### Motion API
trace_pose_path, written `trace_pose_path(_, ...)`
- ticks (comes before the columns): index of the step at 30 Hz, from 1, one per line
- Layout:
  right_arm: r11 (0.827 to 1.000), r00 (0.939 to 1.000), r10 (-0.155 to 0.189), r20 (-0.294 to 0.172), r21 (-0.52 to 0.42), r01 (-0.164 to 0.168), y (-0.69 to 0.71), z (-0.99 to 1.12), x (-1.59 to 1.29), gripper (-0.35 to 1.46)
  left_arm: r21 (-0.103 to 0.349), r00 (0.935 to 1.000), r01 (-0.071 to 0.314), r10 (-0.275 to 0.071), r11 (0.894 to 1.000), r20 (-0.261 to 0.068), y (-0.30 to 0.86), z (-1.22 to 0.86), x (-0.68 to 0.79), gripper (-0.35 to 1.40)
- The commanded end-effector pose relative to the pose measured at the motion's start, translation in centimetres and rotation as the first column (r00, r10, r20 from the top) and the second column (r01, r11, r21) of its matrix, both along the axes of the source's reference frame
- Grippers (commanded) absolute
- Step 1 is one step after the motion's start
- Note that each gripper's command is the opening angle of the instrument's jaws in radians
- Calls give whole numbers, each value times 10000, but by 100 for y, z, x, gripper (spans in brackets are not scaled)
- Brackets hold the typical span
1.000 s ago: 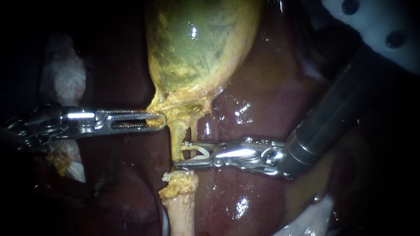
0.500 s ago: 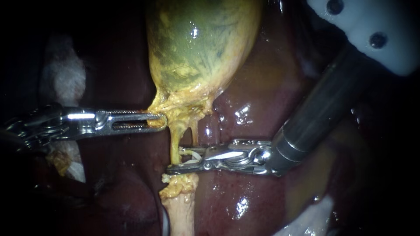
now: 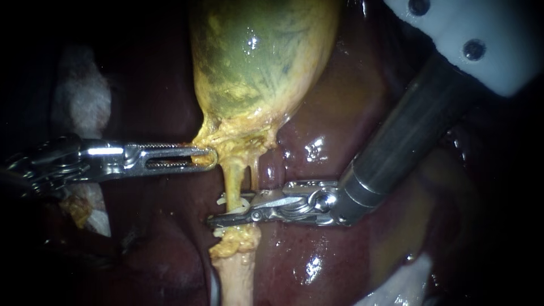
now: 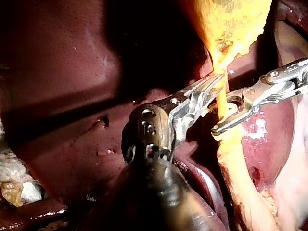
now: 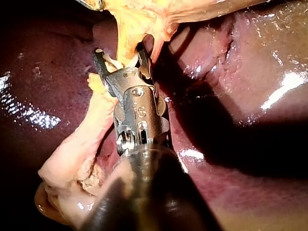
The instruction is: Clipping second clip left tube
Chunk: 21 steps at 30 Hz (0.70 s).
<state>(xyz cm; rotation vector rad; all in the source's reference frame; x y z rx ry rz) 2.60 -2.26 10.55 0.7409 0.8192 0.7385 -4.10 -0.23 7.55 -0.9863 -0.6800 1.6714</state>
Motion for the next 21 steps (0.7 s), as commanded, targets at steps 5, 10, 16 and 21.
trace_pose_path(5,10000,9998,-66,161,2,66,1,2,4,47,-2,10000,3,-3,10000,-1,0,0,0,-35)
trace_pose_path(10,9998,9992,-211,351,-44,212,2,4,5,47,7,10000,-13,13,10000,22,0,-1,-1,-35)
trace_pose_path(16,9997,9990,-221,379,-47,223,2,5,6,44,7,10000,-12,12,10000,21,0,-1,-1,-35)
trace_pose_path(21,9996,9987,-295,403,-11,296,2,5,6,40,7,10000,-12,12,10000,20,0,-1,-1,-35)
